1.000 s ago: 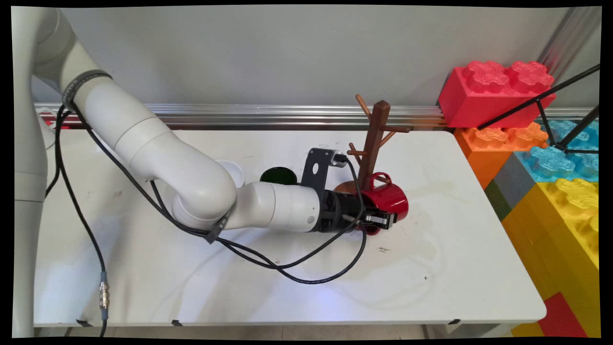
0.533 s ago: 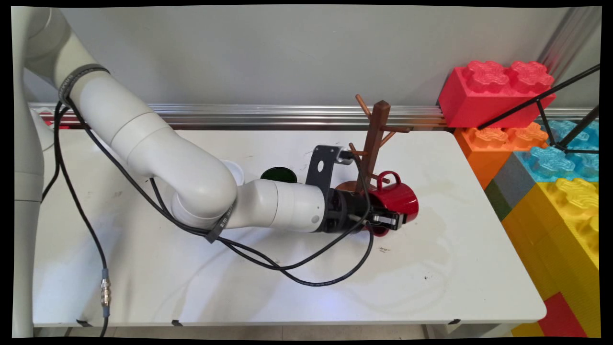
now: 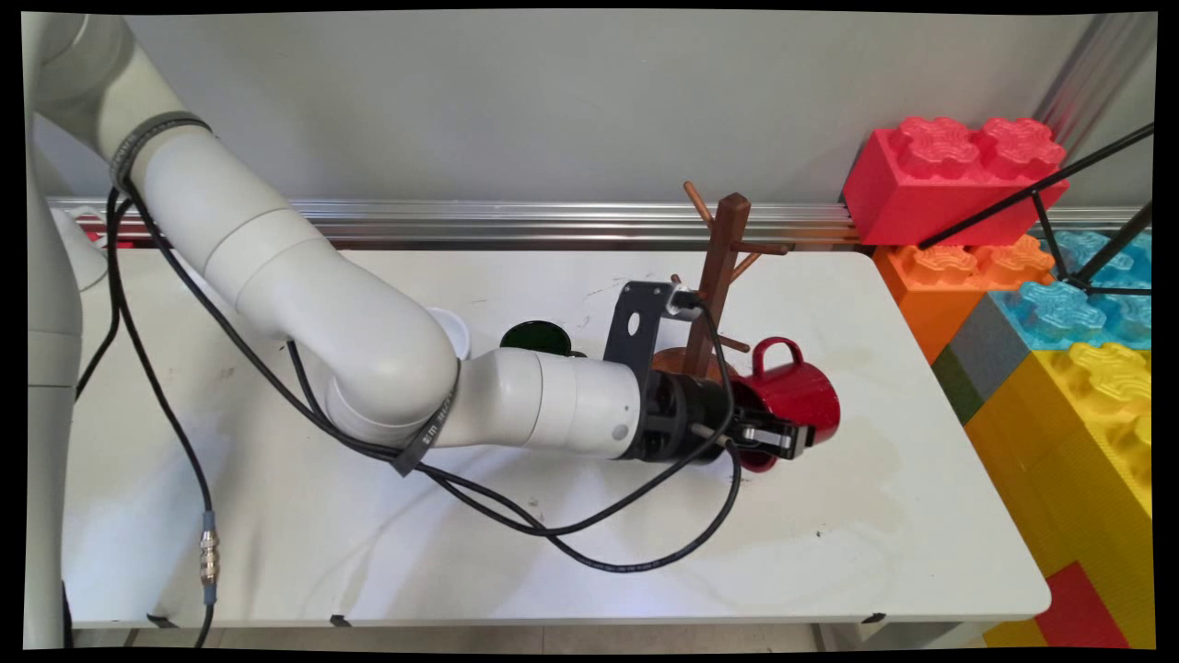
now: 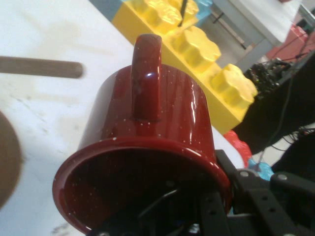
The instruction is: Place the picked object on the table
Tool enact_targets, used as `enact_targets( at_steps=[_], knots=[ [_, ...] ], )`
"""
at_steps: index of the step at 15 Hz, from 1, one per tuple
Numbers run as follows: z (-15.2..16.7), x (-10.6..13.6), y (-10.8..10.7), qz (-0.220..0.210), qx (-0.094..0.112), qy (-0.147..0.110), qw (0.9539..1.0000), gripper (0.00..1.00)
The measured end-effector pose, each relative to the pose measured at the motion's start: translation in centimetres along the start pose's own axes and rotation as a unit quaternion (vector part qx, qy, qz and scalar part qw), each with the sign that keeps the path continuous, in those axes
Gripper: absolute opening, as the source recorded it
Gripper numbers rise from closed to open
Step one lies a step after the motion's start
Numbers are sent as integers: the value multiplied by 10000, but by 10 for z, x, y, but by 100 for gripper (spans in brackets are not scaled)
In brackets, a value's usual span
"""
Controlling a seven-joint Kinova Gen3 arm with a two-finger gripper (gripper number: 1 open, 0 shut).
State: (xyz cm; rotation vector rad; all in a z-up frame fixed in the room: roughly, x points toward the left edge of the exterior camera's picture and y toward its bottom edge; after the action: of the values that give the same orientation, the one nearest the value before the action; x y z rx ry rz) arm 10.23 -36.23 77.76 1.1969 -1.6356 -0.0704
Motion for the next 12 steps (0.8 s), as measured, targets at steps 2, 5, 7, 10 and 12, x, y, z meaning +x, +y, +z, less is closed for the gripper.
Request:
enact_targets(
  at_steps=[2, 5, 7, 10, 12],
  knots=[
    [-3, -1, 8, 1, -60, -57, 10000, 0],
    [-10, -2, 17, 76, -98, -180, 9998, 0],
    [-14, 0, 22, 158, -110, -250, 9995, 0],
    [-24, 6, 29, 329, -112, -356, 9988, 0],
    [-29, 10, 32, 407, -123, -403, 9983, 0]
  ],
)
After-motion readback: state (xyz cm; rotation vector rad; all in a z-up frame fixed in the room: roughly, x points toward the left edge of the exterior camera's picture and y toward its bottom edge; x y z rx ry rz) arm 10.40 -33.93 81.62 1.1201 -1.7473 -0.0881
